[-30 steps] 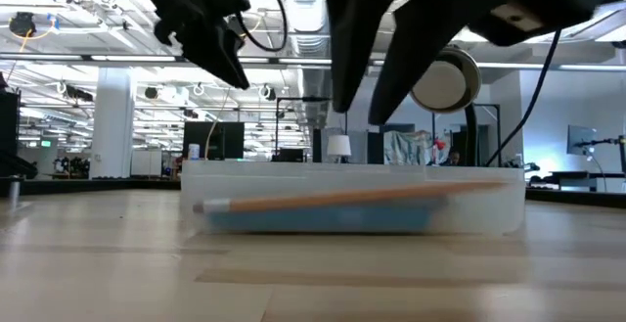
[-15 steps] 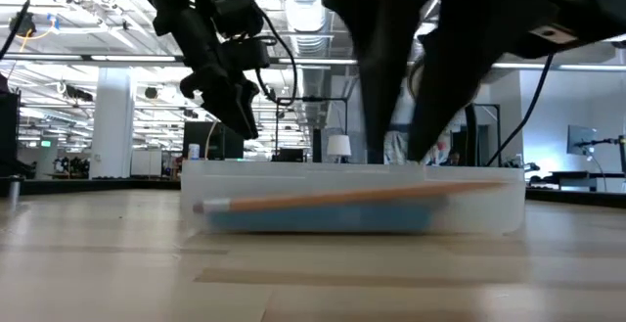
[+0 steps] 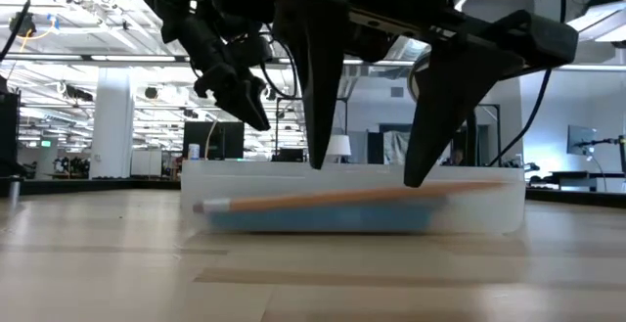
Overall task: Pick & place school supplies into a supply box
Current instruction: Close the supply box
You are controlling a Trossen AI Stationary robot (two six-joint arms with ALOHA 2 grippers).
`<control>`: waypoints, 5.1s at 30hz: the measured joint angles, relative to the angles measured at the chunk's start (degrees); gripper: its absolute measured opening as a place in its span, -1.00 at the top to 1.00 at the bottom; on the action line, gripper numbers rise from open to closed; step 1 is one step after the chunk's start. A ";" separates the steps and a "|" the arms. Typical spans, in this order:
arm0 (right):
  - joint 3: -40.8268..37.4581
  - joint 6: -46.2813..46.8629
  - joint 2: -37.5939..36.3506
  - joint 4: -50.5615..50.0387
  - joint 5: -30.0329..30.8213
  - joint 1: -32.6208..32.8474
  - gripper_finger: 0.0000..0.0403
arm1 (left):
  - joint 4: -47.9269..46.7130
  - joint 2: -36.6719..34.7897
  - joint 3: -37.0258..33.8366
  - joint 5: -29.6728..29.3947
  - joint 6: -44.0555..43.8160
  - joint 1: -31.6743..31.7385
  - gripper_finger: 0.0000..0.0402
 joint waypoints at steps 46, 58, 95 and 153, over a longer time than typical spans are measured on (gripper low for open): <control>0.17 -9.77 4.54 -1.62 -5.71 0.48 -0.18 | 2.25 15.85 0.11 13.53 4.90 -1.97 0.23; 0.13 -12.73 4.57 -4.96 -4.52 0.37 -0.18 | -2.05 15.85 0.11 16.43 3.69 -3.31 0.23; -0.02 -15.18 4.61 -8.44 1.46 0.78 -0.18 | -4.19 5.79 0.09 22.91 0.69 -12.29 0.23; 1.84 -28.58 -2.87 -10.37 30.58 3.48 -0.10 | 5.64 2.52 0.09 18.19 -8.59 -17.55 0.23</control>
